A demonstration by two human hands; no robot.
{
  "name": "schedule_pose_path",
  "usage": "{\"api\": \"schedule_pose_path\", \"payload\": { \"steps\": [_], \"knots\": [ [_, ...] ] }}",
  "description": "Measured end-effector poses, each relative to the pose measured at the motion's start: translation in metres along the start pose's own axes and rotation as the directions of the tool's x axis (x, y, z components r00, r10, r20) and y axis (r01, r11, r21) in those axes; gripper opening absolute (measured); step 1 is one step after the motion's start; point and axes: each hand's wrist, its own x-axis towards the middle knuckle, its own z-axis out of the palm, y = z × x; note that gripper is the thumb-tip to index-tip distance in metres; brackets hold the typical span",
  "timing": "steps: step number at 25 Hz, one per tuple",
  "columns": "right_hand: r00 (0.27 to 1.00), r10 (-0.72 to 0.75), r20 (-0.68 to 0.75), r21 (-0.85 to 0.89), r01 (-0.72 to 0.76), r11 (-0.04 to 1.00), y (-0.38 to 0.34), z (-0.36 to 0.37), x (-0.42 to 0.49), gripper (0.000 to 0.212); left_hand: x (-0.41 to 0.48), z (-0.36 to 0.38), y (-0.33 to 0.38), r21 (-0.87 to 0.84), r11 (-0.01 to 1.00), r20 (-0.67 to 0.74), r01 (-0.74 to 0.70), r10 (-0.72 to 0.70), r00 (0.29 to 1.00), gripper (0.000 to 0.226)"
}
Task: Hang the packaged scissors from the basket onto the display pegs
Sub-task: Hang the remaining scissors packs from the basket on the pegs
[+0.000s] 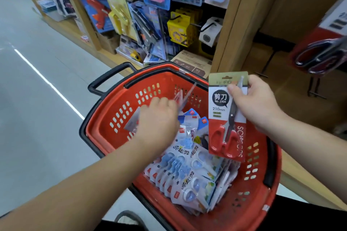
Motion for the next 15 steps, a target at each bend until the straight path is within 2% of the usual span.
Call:
{"api": "schedule_pose_path", "payload": {
  "steps": [2,3,5,7,10,13,15],
  "knots": [
    [0.997,-0.048,-0.061,-0.075,0.043,0.996,-0.013,-0.017,-0.008,0.011,-0.02,0.016,0.039,0.116,0.986,0.123,-0.12,0.106,0.987,0.044],
    [0.997,-0.06,-0.047,-0.111,0.055,0.992,-0.016,-0.023,-0.013,0.01,-0.027,0.025,0.056,0.144,0.972,0.184,-0.183,0.156,0.971,0.049],
    [0.999,-0.042,0.021,-0.19,0.045,0.981,-0.014,-0.03,-0.026,0.009,-0.035,0.039,0.081,0.122,0.951,0.264,-0.284,0.245,0.933,0.051],
    [0.998,0.001,0.062,-0.207,0.012,0.978,-0.002,-0.029,-0.037,0.009,-0.038,0.044,0.09,0.094,0.945,0.311,-0.313,0.271,0.911,0.045],
    [0.995,0.066,0.071,-0.158,-0.054,0.986,0.014,-0.02,-0.041,0.007,-0.035,0.05,0.081,0.035,0.959,0.281,-0.28,0.259,0.924,0.047],
    [0.989,0.091,0.118,-0.129,-0.075,0.989,0.014,-0.011,-0.03,0.006,-0.025,0.046,0.061,-0.27,0.954,0.214,-0.131,0.192,0.958,0.051],
    [0.988,0.099,0.12,-0.094,-0.087,0.992,0.015,-0.006,-0.02,0.004,-0.014,0.042,0.049,-0.485,0.874,0.18,0.0,0.099,0.979,0.047]
  ]
}}
